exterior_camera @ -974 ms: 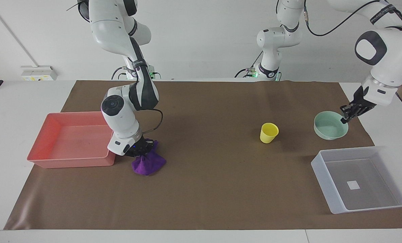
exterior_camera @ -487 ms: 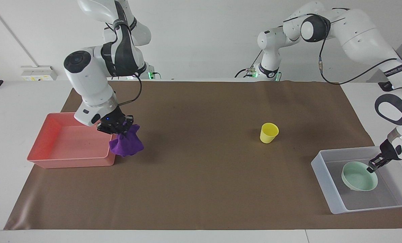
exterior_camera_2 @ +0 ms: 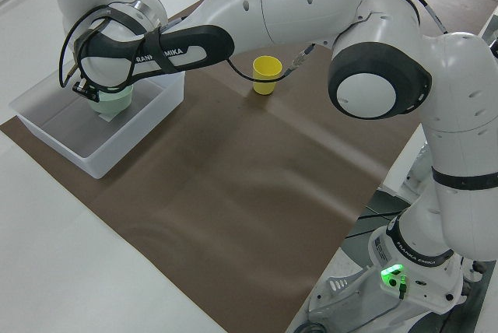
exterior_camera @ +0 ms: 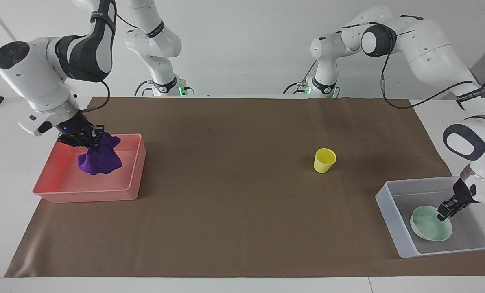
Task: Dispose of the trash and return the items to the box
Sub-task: 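Place the cloth in the pink box while the left gripper grasps the yellow cup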
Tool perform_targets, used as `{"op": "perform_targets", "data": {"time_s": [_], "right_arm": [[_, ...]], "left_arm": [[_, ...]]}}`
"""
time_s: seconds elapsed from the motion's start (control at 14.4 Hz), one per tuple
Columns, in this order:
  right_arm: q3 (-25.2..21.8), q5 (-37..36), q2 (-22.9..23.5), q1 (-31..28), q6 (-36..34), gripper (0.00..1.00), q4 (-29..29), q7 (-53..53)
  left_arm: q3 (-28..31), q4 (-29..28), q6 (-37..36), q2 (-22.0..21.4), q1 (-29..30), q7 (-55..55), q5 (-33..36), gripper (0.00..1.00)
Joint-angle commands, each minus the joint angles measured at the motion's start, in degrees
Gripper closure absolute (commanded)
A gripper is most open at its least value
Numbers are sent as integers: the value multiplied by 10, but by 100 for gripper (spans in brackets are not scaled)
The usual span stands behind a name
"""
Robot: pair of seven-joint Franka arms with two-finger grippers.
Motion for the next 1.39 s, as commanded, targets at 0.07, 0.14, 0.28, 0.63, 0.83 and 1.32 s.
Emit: {"op": "perform_targets", "data": {"time_s": [0.07, 0.14, 0.28, 0.63, 0.83, 1.32], "right_arm": [[8, -13, -15, -28, 87, 98, -97, -23], [8, -13, -13, -28, 111, 98, -118, -28], [8, -13, -1, -36, 161, 97, -154, -30], [8, -13, 9, -35, 207, 81, -184, -30], [9, -13, 10, -19, 201, 28, -156, -26], [19, -1, 0, -1, 28, 0, -30, -16]], "left_arm": [[9, -30, -146, -130, -65, -40, 64, 0], [9, -53, -178, -158, -91, -70, 65, 0], [8, -183, -207, -256, -144, -100, 68, 0], [1, -513, 28, -398, -240, -136, 68, 0], [1, -577, 101, -379, -266, -152, 68, 0], [1, -626, 186, -371, -269, -182, 67, 100]]}}
